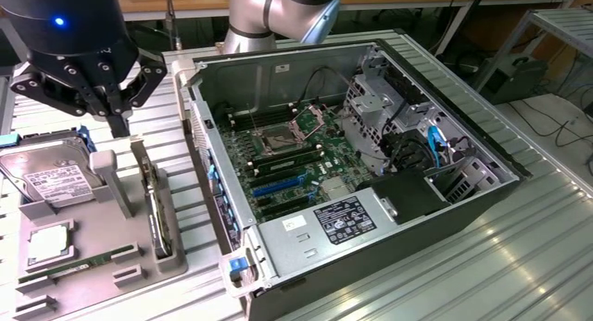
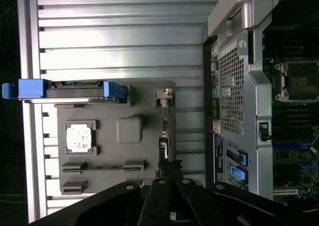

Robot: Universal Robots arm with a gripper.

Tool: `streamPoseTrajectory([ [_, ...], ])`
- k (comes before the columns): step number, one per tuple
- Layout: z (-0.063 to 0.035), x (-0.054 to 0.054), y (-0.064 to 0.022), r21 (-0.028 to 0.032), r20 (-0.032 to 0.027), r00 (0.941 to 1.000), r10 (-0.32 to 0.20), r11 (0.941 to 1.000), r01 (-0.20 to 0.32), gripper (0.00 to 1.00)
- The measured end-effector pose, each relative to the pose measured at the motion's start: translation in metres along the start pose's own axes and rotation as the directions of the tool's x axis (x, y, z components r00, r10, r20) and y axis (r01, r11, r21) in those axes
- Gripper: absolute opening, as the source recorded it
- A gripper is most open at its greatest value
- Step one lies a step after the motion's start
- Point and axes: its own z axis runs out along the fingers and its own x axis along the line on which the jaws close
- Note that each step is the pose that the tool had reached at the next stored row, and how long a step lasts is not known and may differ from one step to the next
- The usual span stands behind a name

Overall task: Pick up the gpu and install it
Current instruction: 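Reach for the gpu, then pick up the gpu and move the gpu toward the slot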

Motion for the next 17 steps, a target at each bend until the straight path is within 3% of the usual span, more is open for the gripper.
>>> streamPoseTrajectory([
  [15,0.0000,0.0011,-0.0006,-0.0001,0.0000,1.0000,0.000,1.0000,0.000,0.11],
  [17,0.0000,0.0011,-0.0006,0.0000,0.0000,1.0000,0.000,1.0000,0.000,0.17],
])
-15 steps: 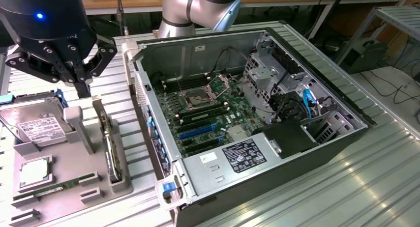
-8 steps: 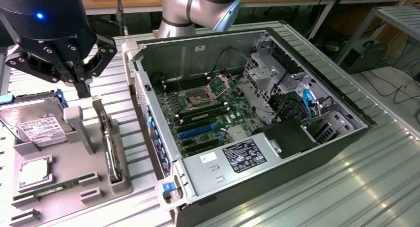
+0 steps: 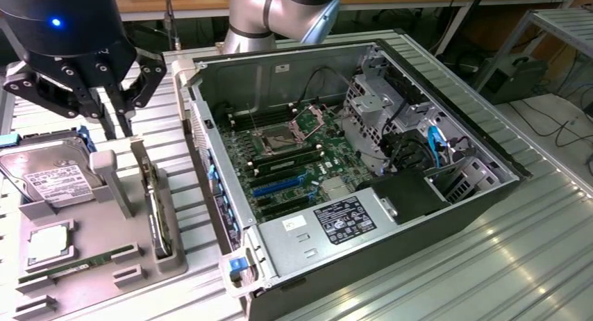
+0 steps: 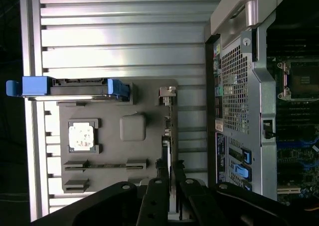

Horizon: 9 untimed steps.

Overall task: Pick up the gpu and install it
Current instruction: 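Pick up the gpu and move the gpu toward the slot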

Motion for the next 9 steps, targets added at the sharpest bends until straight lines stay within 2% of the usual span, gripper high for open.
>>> streamPoseTrajectory([
  [6,0.0000,0.0000,-0.0002,-0.0004,-0.0001,1.0000,0.000,1.0000,0.000,0.54],
  [9,0.0010,-0.0002,-0.0054,-0.0006,-0.0002,1.0000,-0.003,1.0000,0.003,0.54],
])
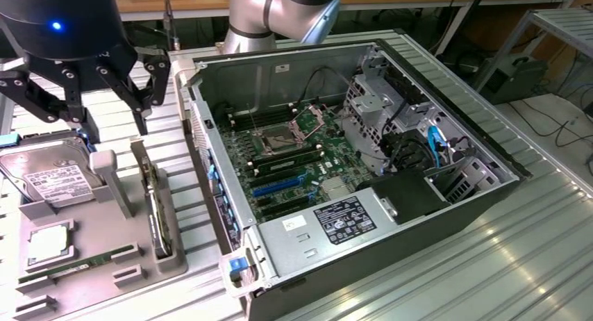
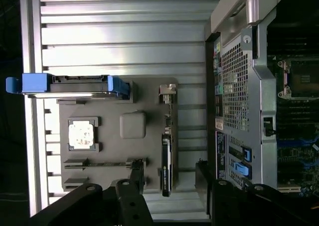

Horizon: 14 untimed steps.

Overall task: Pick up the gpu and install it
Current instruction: 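Pick up the gpu and move the gpu toward the slot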

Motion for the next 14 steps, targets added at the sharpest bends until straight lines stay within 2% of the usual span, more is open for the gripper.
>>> streamPoseTrajectory([
  [3,0.0059,0.000,-0.0050,-0.0002,-0.0003,1.0000,-0.008,1.0000,0.008,0.54],
  [6,0.0148,0.000,-0.0212,-0.0002,-0.0008,0.9999,-0.014,0.9999,0.014,0.54],
  [14,0.0304,0.000,-0.0276,-0.0006,-0.0013,0.9996,-0.028,0.9996,0.028,0.54],
])
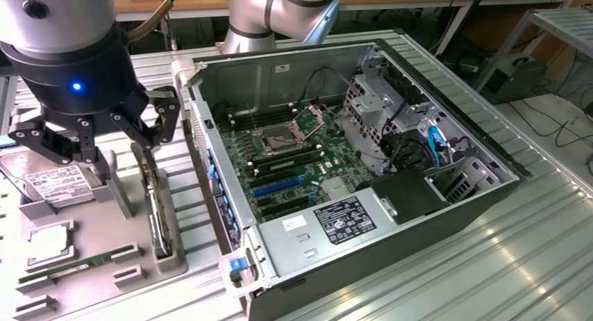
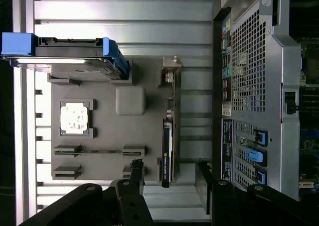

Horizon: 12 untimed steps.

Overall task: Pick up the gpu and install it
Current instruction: 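Pick up the gpu and move the gpu toward the slot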

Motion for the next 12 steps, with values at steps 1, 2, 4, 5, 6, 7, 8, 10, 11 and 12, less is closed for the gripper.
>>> streamPoseTrajectory([
  [1,0.0017,0.000,-0.0002,-0.0001,0.0000,1.0000,0.000,1.0000,0.000,0.54],
  [2,0.0038,0.000,-0.0004,-0.0001,0.0000,1.0000,-0.001,1.0000,0.001,0.54],
  [4,0.0082,0.000,-0.0006,0.0000,-0.0001,1.0000,-0.001,1.0000,0.001,0.54],
  [5,0.0100,0.000,-0.0007,-0.0001,-0.0001,1.0000,-0.001,1.0000,0.001,0.54],
  [6,0.0122,0.000,-0.0008,0.0000,-0.0002,1.0000,-0.001,1.0000,0.001,0.54],
  [7,0.0148,0.000,-0.0010,0.0000,-0.0001,1.0000,-0.001,1.0000,0.001,0.54],
  [8,0.0167,0.000,-0.0011,0.0000,-0.0001,1.0000,-0.002,1.0000,0.002,0.54],
  [10,0.0208,0.000,-0.0012,-0.0001,-0.0001,1.0000,-0.002,1.0000,0.002,0.54],
  [11,0.0227,0.000,-0.0013,-0.0001,-0.0001,1.0000,-0.002,1.0000,0.002,0.54],
  [12,0.0244,0.000,-0.0014,-0.0001,0.0000,1.0000,-0.002,1.0000,0.002,0.54],
])
